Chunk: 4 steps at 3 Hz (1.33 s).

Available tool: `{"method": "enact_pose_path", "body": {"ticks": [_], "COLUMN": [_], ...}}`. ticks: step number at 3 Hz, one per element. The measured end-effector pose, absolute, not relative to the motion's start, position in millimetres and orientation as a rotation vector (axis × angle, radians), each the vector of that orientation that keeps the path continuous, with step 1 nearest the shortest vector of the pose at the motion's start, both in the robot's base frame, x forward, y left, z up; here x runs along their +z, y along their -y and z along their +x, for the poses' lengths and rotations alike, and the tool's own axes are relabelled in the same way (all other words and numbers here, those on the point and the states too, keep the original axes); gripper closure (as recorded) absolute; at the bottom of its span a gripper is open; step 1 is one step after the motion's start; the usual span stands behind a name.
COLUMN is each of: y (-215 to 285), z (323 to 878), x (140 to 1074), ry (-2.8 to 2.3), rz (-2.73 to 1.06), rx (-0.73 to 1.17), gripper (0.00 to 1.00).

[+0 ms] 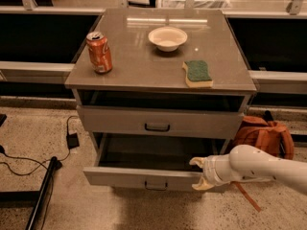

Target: Open middle drawer

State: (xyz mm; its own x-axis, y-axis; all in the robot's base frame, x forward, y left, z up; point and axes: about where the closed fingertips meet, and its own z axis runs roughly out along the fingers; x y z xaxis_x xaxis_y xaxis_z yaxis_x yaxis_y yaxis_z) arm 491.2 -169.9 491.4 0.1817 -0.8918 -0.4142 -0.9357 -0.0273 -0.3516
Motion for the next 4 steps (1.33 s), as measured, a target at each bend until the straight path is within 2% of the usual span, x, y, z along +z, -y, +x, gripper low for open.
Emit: {"method": "enact_pose_path", "body": {"ticks": [1,2,3,4], "y": [165.8,167.4,173.3,181.2], "z": [507.2,523.7,538.2,547.4], "x": [489.5,491.6,497.0,489.7], "ry": [-1.718,-1.738,-1.765,-1.799], "rz": [-1.903,-1.871,-1.841,-1.817], "rx": [0.085,0.067,0.05,0.048], "gripper": [0.44,0.61,0.69,0.72]}}
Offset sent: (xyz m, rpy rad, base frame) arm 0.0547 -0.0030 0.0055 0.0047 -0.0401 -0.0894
